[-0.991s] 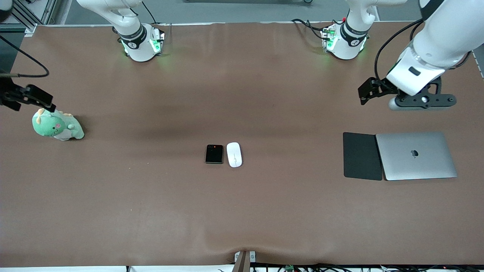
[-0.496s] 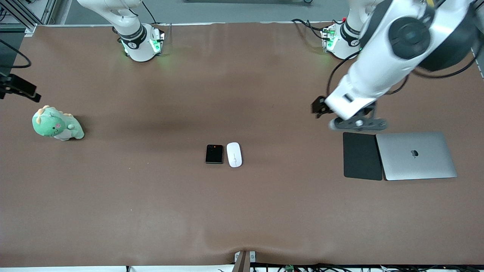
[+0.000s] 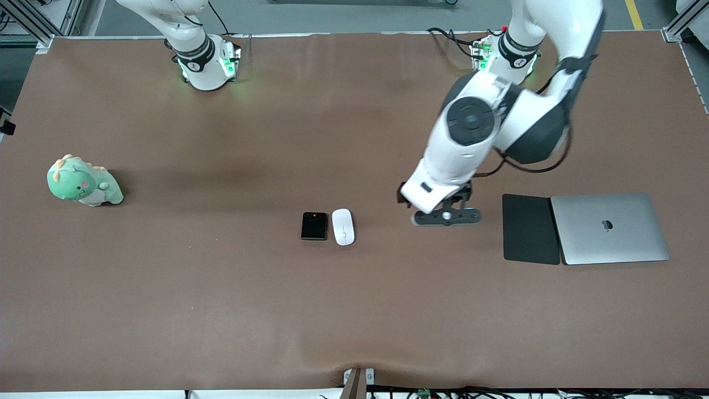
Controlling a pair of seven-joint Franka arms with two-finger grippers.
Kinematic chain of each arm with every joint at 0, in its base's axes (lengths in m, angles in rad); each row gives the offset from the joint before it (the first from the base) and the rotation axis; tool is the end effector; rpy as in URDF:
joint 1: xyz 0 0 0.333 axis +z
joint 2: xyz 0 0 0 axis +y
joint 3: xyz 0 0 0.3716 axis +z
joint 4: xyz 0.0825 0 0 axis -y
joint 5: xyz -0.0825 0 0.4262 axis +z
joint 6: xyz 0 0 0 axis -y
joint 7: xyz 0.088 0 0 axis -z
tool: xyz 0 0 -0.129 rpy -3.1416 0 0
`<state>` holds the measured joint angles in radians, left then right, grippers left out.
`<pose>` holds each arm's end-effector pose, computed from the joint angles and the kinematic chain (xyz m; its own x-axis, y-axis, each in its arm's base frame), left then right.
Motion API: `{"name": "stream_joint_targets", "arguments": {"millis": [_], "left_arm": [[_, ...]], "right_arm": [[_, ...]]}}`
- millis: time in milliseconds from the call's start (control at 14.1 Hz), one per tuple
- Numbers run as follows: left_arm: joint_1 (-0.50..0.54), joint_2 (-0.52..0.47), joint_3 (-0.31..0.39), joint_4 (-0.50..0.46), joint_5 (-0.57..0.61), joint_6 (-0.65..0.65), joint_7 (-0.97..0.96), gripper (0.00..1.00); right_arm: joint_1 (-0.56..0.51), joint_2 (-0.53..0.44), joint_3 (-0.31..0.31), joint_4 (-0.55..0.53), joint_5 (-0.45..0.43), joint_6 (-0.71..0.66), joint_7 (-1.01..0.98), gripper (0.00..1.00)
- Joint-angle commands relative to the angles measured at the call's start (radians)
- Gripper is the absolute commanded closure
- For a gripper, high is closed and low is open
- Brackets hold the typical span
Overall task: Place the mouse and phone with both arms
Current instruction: 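Move the left gripper over the white mouse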
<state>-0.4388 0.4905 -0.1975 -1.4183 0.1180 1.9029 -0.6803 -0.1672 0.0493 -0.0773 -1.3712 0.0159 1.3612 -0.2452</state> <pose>0.6364 -0.4231 0.4343 0.9995 0.0285 0.0148 0.0287 -0.9995 -0.0126 0.5733 -0.1391 0.7116 0.9985 0.0042 -0.0544 0.0028 -0.9997 -0.0259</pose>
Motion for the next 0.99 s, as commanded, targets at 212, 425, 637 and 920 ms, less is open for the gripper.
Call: {"name": "stream_joint_targets", "arguments": {"millis": [212, 425, 637, 920], "left_arm": [[-0.081, 0.163, 0.013, 0.059, 0.063, 0.146, -0.160, 0.00], [-0.106, 0.239, 0.021, 0.113, 0.075, 0.183, -0.205, 0.00], [-0.120, 0.305, 0.021, 0.116, 0.075, 0.304, -0.241, 0.00], [-0.234, 0.390, 0.131, 0.152, 0.072, 0.407, -0.286, 0.00]], "right_arm": [[-0.120, -0.003, 0.014, 0.037, 0.058, -0.051, -0.226, 0.00], [-0.123, -0.003, 0.014, 0.047, 0.061, -0.051, -0.226, 0.00], [-0.150, -0.003, 0.017, 0.050, 0.075, -0.051, -0.265, 0.00], [-0.141, -0.019, 0.022, 0.049, 0.059, -0.071, -0.260, 0.00]]}}
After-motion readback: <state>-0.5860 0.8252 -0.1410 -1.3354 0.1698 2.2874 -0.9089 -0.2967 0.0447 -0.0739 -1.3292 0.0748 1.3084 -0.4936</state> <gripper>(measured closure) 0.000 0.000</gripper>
